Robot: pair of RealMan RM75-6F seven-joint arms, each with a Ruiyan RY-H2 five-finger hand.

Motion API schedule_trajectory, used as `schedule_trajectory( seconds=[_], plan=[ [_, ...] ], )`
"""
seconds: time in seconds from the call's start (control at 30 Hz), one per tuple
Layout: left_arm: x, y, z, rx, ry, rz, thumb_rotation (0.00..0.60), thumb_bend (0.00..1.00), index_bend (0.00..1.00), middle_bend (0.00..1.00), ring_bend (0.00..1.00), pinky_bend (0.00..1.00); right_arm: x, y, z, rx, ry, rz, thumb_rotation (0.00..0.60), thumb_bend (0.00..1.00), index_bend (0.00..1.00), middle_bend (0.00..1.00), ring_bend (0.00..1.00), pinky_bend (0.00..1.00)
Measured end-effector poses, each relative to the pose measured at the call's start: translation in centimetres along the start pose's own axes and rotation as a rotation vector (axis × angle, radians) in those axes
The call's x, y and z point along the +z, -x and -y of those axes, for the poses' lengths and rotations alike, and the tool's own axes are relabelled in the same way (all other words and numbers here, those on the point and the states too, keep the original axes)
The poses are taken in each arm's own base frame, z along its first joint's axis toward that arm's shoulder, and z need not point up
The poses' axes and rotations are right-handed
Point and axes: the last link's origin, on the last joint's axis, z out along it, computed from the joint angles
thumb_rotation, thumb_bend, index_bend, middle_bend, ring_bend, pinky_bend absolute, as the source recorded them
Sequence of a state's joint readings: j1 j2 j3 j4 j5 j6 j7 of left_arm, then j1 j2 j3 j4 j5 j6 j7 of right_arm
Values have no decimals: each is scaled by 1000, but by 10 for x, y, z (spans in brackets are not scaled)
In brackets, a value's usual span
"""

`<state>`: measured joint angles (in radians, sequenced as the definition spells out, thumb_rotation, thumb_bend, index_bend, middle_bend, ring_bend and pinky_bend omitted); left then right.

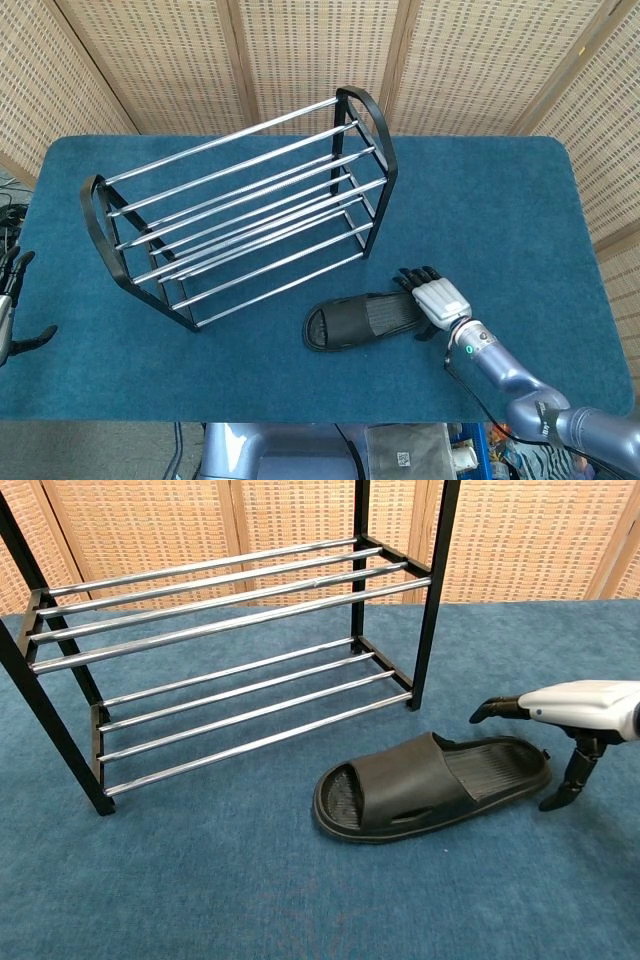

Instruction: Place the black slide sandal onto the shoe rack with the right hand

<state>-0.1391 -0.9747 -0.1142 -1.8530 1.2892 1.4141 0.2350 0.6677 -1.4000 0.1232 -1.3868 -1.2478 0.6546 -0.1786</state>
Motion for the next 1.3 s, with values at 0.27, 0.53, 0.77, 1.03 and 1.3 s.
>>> schedule_trajectory(
  seconds=[0.27, 0.53, 0.77, 1.03, 1.3],
  plan=[
    [2, 2, -1, 8, -2, 7, 600, 185, 0, 0, 0, 0, 10, 4, 4, -5, -4, 39, 600, 87, 73, 57, 0, 0],
    [3, 3, -1, 6, -5, 8, 600, 185, 0, 0, 0, 0, 14, 7, 3, -17, 1, 76, 600, 288, 485, 444, 190, 30],
    [3, 2, -1, 0, -4, 10, 600, 186, 0, 0, 0, 0, 6, 4, 5, 18, 0, 60, 600, 350, 598, 584, 390, 155],
    [0, -1, -2, -19, 15, 3, 600, 185, 0, 0, 0, 0, -16, -6, 14, 72, -13, 12, 600, 431, 616, 601, 425, 207],
    [-5, -5, 0, -44, 31, -4, 600, 186, 0, 0, 0, 0, -35, -20, 27, 146, 2, -43, 600, 536, 626, 611, 443, 212]
  ],
)
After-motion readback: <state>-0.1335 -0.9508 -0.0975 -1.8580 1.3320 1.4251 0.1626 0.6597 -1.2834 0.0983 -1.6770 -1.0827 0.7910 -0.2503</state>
